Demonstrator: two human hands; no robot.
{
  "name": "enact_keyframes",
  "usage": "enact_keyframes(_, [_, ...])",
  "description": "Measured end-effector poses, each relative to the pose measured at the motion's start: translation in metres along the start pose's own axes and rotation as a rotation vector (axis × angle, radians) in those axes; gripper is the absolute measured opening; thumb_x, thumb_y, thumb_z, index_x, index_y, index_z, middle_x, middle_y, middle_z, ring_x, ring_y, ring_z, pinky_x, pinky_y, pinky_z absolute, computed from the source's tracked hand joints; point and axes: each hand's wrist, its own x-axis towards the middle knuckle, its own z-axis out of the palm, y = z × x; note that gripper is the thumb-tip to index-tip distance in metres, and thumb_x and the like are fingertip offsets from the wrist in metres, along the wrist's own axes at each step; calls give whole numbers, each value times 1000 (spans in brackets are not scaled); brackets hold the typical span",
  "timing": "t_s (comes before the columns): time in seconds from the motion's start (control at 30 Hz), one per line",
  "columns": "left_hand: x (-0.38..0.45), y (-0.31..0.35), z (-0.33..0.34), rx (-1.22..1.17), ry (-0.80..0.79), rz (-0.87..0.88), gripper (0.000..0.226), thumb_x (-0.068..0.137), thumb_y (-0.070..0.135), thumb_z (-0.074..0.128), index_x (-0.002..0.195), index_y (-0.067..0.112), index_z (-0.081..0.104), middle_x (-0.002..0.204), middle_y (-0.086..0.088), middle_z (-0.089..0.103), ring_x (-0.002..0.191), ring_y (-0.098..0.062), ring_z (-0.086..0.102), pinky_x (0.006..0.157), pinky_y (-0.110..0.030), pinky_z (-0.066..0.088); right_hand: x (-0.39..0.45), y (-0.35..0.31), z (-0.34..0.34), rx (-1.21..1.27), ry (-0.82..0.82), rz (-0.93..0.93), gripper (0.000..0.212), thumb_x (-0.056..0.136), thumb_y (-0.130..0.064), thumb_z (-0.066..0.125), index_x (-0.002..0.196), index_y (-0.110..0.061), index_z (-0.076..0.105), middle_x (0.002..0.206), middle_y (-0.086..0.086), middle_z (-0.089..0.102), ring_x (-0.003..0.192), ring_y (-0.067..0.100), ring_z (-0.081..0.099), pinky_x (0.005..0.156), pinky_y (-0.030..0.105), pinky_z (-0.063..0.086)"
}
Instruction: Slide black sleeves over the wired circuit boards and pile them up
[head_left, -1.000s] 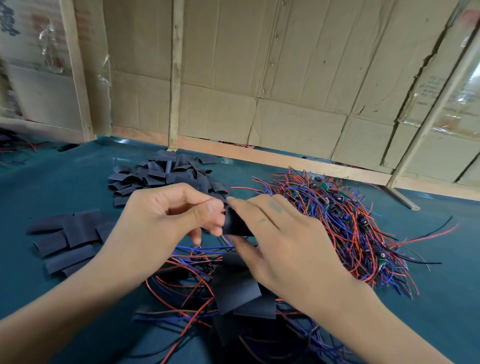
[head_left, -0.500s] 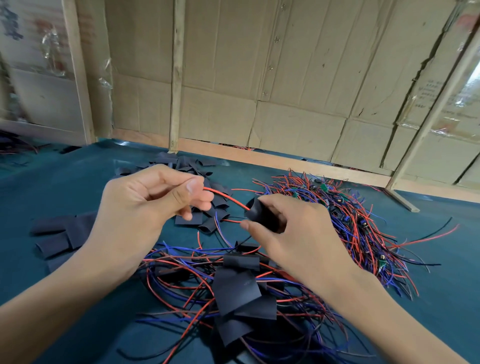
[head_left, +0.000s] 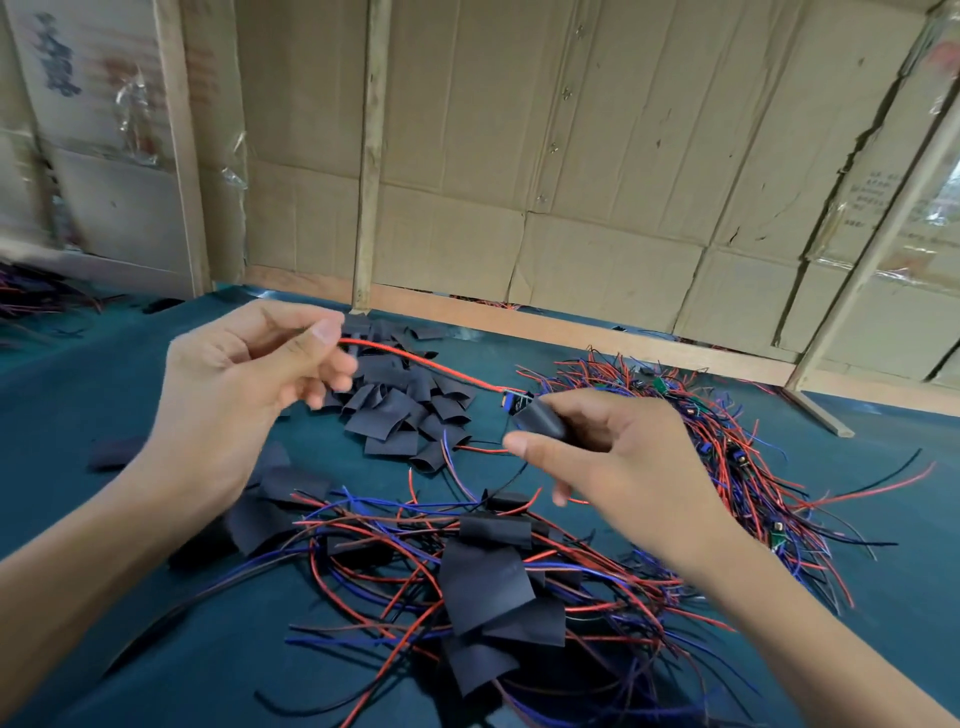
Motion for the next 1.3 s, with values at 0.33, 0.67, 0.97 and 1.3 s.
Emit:
enact_keyframes(0.33, [-1,-20,-26,381,-378,34,17,86,16,62,92,24,75,60,-8,59,57,-14,52,58,-21,44,-3,9,0,-114,-223,16,20,78,-45,80,95,-37,72,78,-15,72,58,-3,57,61,15,44])
enact_keyframes(0.67, [-3,-23,-24,383,-481,57,19,87,32,62,97,21,75,59,-6,56,54,-14,51,58,-18,43,-3,14,4,-330,-196,-116,24,81,-45,77,95,-27,72,84,-13,70,76,6,64,75,29,51])
enact_keyframes(0.97, [10,-55,-51,943,-220,47,16,97,47,52,92,46,67,87,14,72,81,-5,62,76,-21,47,13,20,-35,-287,-112,-37,46,80,-76,51,112,-48,68,112,-24,66,106,-3,60,89,15,45])
enact_keyframes(1.3, [20,-72,-68,1546,-426,-157,32,90,63,47,114,48,61,110,13,56,114,-20,47,92,-44,38,1,140,-81,-885,210,204,33,95,-33,66,126,-25,70,114,6,69,107,37,50,97,48,41])
